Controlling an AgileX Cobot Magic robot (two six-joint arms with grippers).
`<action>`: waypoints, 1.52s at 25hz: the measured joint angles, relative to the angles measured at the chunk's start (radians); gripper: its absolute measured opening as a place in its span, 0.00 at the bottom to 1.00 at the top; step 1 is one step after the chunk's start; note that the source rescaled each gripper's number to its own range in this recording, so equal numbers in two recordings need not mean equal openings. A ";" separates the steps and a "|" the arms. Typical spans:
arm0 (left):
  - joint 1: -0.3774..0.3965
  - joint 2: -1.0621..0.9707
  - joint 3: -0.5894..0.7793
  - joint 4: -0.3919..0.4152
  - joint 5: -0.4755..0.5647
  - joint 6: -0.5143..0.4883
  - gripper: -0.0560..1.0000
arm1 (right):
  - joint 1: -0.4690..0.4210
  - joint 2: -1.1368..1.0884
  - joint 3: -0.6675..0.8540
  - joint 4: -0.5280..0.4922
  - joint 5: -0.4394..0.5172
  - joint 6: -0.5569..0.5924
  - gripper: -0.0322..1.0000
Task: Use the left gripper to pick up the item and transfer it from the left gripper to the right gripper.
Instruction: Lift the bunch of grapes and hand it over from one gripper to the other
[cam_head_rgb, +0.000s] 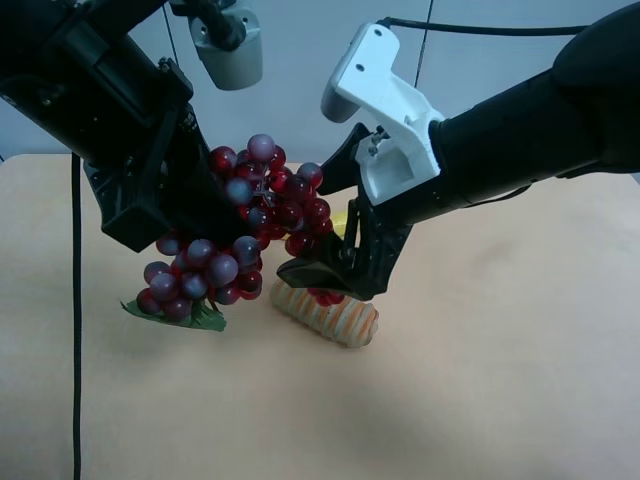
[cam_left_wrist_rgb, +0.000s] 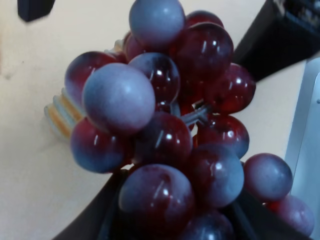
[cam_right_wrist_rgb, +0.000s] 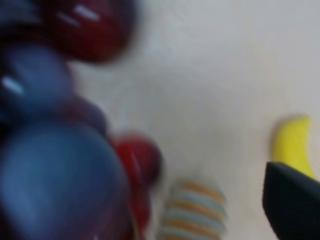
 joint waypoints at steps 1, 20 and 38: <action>0.000 0.000 0.000 0.000 0.000 0.000 0.07 | 0.012 0.010 0.000 0.023 -0.001 -0.038 1.00; 0.000 0.000 0.000 -0.025 0.015 0.000 0.06 | 0.061 0.049 0.000 0.130 -0.046 -0.160 0.08; 0.000 0.000 0.000 -0.004 -0.020 0.000 0.97 | 0.061 0.051 0.000 0.130 -0.050 -0.160 0.05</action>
